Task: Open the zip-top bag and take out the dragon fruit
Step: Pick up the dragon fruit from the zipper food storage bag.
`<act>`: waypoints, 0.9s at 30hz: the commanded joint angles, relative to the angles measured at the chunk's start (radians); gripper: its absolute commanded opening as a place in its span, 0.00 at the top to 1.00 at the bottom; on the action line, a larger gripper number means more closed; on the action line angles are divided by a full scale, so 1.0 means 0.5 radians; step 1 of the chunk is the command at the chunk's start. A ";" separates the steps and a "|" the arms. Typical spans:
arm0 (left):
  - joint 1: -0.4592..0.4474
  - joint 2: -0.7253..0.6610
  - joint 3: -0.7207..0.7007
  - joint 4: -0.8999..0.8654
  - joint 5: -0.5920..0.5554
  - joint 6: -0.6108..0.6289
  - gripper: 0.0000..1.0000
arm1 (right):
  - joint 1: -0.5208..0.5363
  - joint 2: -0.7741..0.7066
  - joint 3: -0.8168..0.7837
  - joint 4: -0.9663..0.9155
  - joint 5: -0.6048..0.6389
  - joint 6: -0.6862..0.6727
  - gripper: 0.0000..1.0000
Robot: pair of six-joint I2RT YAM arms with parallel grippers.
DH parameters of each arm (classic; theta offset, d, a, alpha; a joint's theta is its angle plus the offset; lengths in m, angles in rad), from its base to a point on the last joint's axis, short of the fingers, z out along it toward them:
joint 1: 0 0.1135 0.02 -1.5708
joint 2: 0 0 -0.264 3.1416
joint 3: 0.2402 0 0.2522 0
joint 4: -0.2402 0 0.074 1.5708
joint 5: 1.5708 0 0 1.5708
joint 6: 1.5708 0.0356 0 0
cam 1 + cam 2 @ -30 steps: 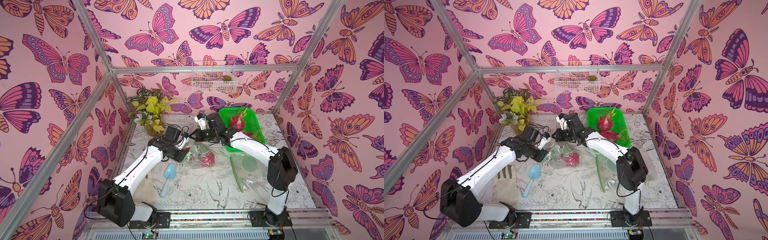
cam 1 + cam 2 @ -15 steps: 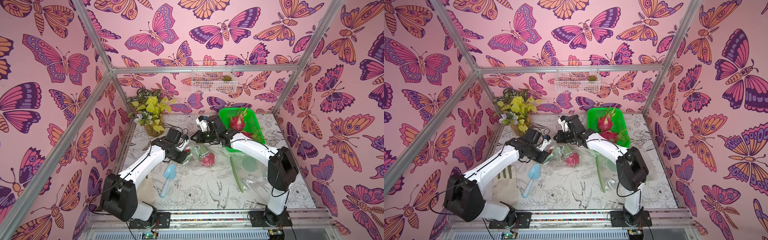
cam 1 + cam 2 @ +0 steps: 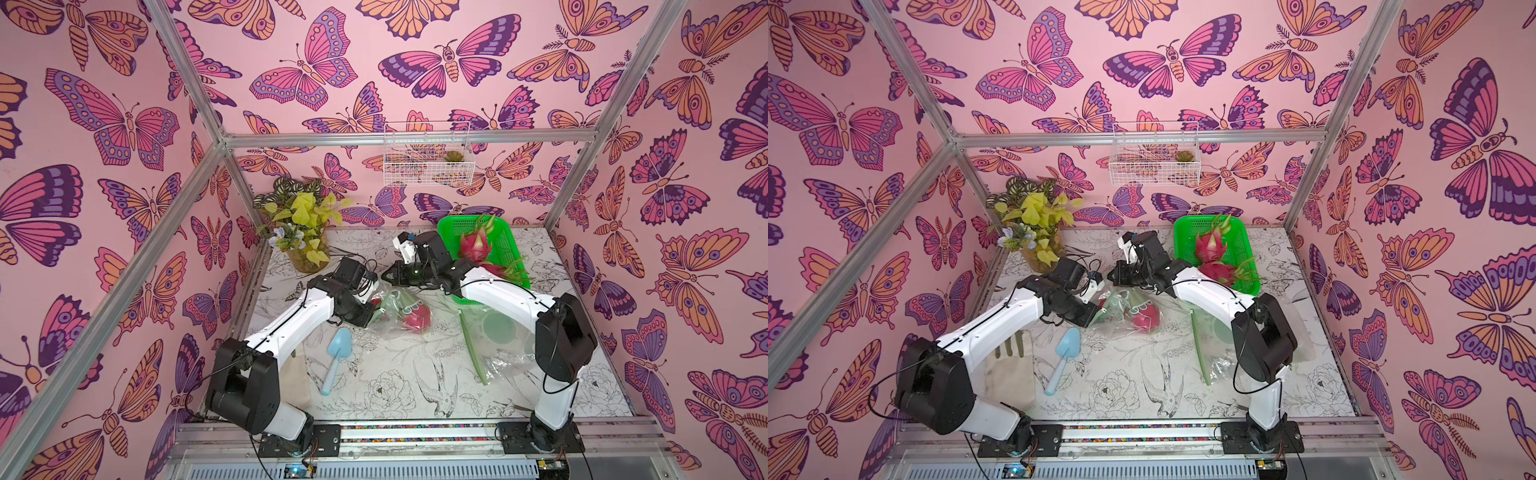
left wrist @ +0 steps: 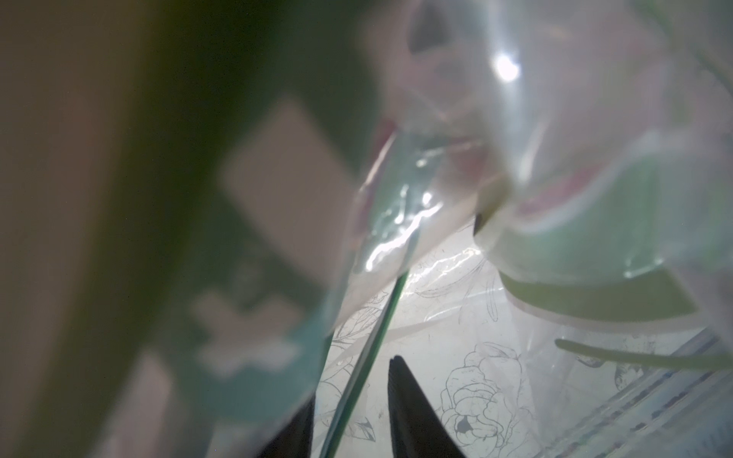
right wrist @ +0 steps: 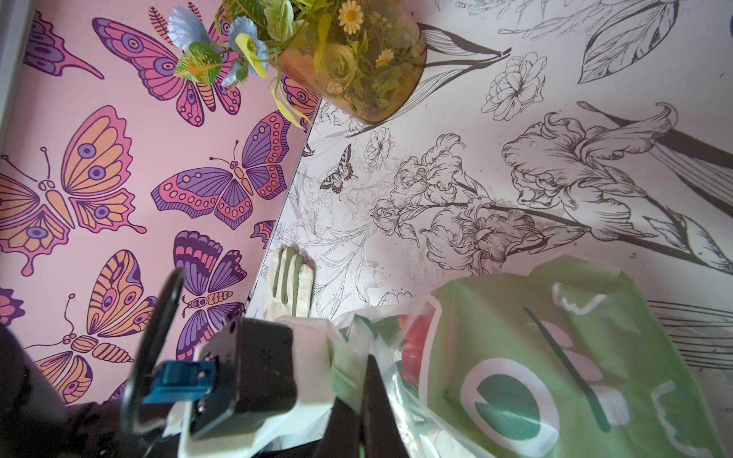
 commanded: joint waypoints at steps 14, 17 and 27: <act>-0.023 -0.253 0.345 -0.209 0.142 -0.104 1.00 | -0.062 -0.178 0.027 -0.045 0.065 -0.106 1.00; -0.025 -0.236 0.531 -0.362 0.192 -0.160 1.00 | -0.087 -0.223 0.057 -0.081 0.048 -0.153 0.91; -0.026 -0.177 0.912 -0.614 0.295 -0.394 1.00 | -0.298 -0.596 -0.021 -0.162 -0.145 -0.607 0.47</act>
